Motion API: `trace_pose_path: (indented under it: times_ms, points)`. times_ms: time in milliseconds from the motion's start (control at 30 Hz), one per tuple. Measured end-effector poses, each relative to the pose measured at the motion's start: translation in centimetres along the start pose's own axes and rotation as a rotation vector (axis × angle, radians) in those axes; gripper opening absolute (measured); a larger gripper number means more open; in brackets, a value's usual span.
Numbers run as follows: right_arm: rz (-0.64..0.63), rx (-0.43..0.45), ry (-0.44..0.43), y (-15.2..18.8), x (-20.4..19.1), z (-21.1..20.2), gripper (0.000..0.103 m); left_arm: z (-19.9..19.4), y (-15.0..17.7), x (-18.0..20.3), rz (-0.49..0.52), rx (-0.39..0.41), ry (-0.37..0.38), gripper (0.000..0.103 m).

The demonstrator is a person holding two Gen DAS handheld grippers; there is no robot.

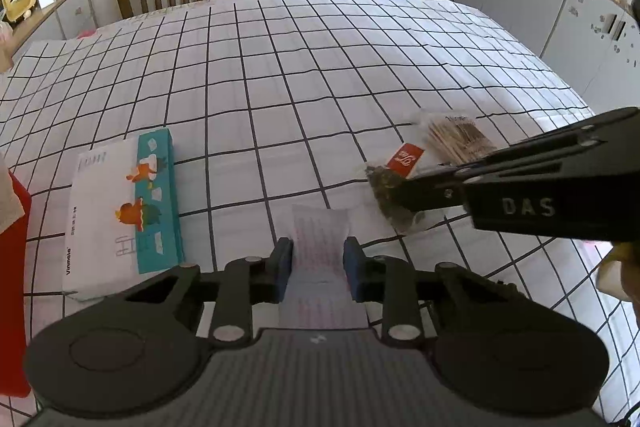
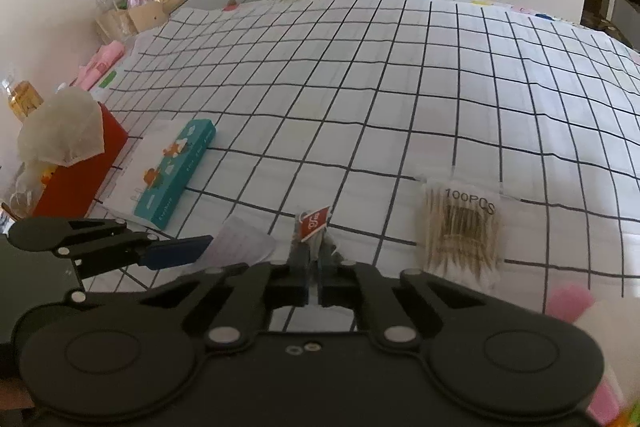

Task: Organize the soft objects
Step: 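Grasp the printed paper slip with the left tool while the right tool grasps the red-tagged tea bag, then lift the paper slip and tea bag and carry them toward the tin box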

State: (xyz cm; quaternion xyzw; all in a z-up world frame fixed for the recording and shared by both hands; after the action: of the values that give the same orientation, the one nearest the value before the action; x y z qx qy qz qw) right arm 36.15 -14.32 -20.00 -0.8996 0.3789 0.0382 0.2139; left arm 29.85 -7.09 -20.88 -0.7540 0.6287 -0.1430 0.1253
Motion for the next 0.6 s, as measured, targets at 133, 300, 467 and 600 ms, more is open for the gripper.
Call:
trace_pose_path:
  times_ms: [133,300,467,600]
  points:
    - [0.011,0.028,-0.005,0.2,-0.3,-1.3,0.002,-0.6,0.1,-0.3,-0.014,0.009,0.017,0.02]
    - [0.014,0.056,-0.001,0.6,-0.7,-2.8,0.002,-0.9,0.2,-0.6,-0.008,0.013,0.037,0.01]
    - [0.039,0.073,-0.011,1.3,-0.8,-4.0,0.002,-1.6,0.4,-0.7,-0.017,0.027,0.071,0.007]
    - [0.041,0.086,-0.009,2.0,-1.1,-4.7,0.002,-1.9,0.5,-0.7,-0.019,0.026,0.084,0.007]
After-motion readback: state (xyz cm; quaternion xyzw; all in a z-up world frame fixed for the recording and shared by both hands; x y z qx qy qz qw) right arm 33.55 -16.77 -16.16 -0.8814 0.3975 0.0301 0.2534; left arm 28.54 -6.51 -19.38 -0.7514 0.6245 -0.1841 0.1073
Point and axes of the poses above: each gripper's, at about its wrist camera, not at the fingertips, and z roughly the way its jaws point, x to its right, y to its underside, the point moved 8 cm from there along z, roughly the way its jaws point, and after that the axes turned 15 degrees about -x, right-handed, at the moved point
